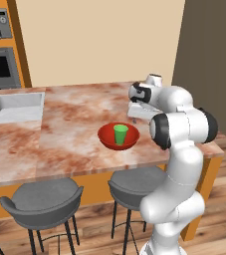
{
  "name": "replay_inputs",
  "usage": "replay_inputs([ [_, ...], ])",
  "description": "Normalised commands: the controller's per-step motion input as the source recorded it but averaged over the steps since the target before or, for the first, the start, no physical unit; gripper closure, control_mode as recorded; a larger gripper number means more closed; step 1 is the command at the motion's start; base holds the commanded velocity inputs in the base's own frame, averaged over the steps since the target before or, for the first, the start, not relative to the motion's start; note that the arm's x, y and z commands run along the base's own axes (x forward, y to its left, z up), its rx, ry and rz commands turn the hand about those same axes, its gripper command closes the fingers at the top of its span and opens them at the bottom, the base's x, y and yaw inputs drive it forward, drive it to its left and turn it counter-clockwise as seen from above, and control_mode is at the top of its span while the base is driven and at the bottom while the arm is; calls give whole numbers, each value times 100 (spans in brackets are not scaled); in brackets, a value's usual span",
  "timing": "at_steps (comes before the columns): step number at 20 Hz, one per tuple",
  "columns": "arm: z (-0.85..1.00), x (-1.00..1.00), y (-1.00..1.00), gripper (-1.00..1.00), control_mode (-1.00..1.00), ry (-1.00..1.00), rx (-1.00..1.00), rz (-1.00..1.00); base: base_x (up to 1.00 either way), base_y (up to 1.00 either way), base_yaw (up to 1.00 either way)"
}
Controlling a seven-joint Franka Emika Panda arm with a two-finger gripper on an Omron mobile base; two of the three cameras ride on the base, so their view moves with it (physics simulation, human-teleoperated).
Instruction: Place the cup inside the bowl on the dining table and move the bowl to any counter.
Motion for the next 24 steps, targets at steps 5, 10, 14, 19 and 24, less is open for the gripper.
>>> replay_inputs([
  [5,-2,9,-11,-100,-100,0,8,0,0,0,0],
  [10,0,0,0,-100,-100,0,10,0,0,0,0],
  [14,0,0,0,-100,-100,0,8,0,0,0,0],
  [19,-22,0,0,-100,-100,0,3,2,0,0,0],
  [24,-22,0,0,-100,-100,0,3,4,0,0,0],
])
